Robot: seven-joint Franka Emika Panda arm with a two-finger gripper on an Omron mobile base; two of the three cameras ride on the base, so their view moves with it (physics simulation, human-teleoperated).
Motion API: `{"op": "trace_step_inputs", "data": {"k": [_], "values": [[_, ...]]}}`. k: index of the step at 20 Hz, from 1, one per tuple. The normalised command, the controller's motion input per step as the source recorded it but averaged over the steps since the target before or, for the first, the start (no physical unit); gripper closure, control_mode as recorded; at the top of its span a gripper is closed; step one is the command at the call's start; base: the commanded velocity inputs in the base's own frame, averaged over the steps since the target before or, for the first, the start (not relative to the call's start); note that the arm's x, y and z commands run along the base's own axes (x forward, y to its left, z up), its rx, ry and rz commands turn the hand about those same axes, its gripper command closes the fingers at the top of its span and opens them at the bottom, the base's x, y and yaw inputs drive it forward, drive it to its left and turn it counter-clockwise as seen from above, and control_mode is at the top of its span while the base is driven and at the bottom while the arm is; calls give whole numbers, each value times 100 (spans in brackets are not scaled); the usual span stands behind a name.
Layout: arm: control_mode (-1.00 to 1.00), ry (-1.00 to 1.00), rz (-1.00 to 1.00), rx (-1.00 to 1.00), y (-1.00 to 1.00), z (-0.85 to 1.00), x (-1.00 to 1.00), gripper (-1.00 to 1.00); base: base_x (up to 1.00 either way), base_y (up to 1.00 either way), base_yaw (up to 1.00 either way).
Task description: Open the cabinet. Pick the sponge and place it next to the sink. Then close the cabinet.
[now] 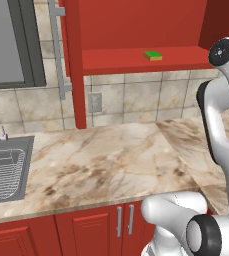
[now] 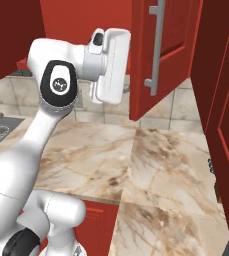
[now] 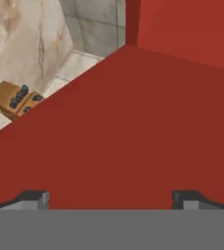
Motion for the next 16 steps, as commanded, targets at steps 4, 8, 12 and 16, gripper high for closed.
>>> {"op": "trace_step_inputs", "data": {"k": [4,8,12,16], "values": [[-100,21,0,-8,-57,-4,0,-100,0,0,0],[-100,19,0,-6,-53,-3,0,-100,0,0,0],[-100,14,0,-1,-43,-7,-2,-100,0,0,0],[-100,-4,3,8,2,0,-24,-100,0,0,0]]}}
